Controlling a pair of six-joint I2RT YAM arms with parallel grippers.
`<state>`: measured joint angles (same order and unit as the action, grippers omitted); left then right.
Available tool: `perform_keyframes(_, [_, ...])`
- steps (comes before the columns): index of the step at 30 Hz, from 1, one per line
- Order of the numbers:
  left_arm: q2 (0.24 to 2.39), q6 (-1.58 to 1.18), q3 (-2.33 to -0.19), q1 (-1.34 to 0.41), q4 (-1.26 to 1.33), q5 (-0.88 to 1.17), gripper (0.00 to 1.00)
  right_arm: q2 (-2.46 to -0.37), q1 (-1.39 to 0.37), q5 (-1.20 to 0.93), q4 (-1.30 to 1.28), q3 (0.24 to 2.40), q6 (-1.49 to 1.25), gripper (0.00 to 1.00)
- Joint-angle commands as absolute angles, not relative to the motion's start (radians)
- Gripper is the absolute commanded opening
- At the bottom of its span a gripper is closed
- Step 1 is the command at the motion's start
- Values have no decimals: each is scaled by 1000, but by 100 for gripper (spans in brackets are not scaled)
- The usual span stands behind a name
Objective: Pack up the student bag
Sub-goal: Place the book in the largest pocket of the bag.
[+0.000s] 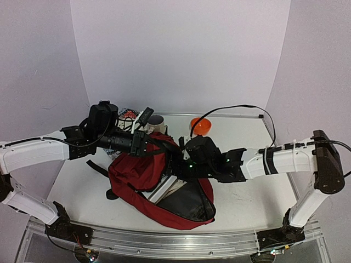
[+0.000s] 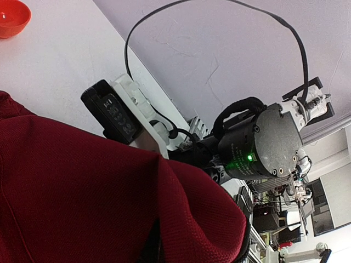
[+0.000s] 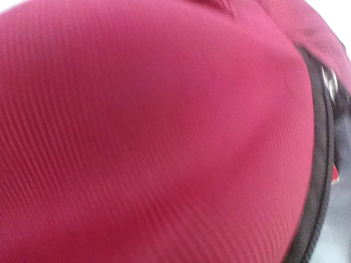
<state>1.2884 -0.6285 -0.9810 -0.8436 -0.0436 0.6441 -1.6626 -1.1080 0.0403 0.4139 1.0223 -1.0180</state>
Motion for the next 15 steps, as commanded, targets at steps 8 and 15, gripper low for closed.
perform_keyframes(8, [1248,-622,-944,-850,12,722,5,-1524,-1114,150,277,979,-910,92])
perform_keyframes(15, [1268,-612,-914,-859,12,766,5,-1403,-1113,163,139,937,-799,98])
